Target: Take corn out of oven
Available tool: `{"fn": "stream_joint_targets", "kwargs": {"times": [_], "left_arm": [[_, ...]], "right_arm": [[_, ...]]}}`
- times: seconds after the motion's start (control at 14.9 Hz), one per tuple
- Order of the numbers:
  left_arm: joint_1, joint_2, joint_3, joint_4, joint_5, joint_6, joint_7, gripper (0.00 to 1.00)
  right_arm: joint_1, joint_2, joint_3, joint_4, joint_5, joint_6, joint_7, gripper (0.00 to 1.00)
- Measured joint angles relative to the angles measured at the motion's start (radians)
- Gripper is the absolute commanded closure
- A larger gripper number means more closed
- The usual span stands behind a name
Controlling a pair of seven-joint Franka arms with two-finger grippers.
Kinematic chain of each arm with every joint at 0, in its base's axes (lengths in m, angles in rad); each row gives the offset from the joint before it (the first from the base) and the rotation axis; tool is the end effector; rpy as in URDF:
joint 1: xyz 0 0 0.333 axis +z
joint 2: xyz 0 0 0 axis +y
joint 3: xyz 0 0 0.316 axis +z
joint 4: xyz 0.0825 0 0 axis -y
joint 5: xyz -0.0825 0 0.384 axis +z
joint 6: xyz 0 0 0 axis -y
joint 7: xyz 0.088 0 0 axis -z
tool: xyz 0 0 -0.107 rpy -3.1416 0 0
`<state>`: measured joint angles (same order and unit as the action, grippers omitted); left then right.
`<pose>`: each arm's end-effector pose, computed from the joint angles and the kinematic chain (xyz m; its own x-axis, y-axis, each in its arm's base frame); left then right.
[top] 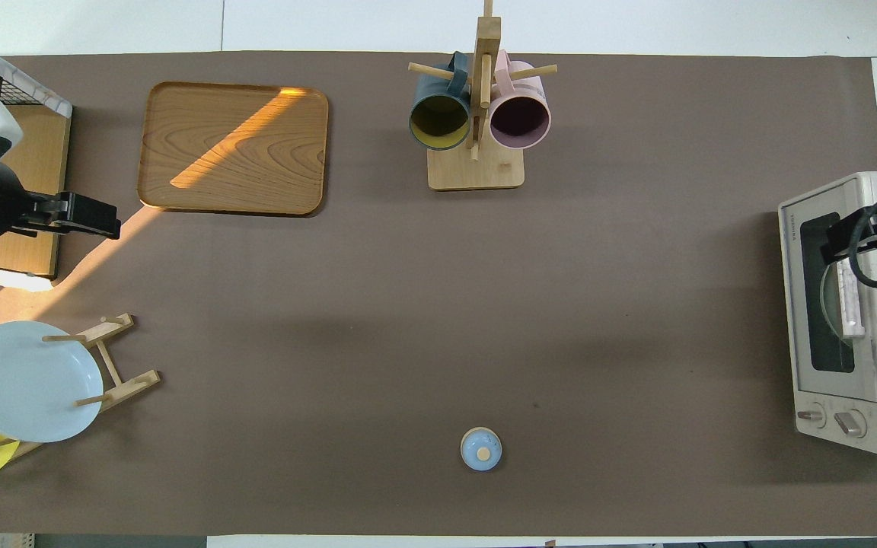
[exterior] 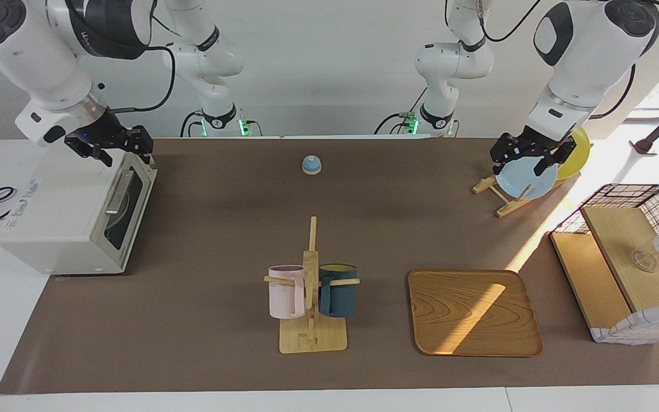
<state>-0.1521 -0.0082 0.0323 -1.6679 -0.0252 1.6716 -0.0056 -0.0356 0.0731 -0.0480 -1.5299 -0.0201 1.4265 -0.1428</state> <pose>0.5547 -0.0692 0.5918 0.9937 -0.1114 0.0117 -0.1117 -0.9934 0.0254 0.5576 -0.0481 0.5915 0.9825 0.0571 -0.1770 0.0577 -0.9983 -0.0016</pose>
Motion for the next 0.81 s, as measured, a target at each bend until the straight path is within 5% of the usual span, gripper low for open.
{"fn": "stream_joint_targets", "kwargs": {"times": [0.2,0.54,0.81], "left_arm": [[0.0,0.0,0.0,0.0,0.0,0.0,0.0,0.0],[0.0,0.0,0.0,0.0,0.0,0.0,0.0,0.0],[0.0,0.0,0.0,0.0,0.0,0.0,0.0,0.0]], "right_arm": [[-0.012,-0.023,-0.001,-0.075,-0.013,0.102,-0.001,1.0],[-0.078,-0.065,-0.003,-0.339,-0.049,0.353,-0.035,1.0],[-0.084,-0.065,-0.003,-0.381,-0.109,0.389,-0.035,1.0]]}}
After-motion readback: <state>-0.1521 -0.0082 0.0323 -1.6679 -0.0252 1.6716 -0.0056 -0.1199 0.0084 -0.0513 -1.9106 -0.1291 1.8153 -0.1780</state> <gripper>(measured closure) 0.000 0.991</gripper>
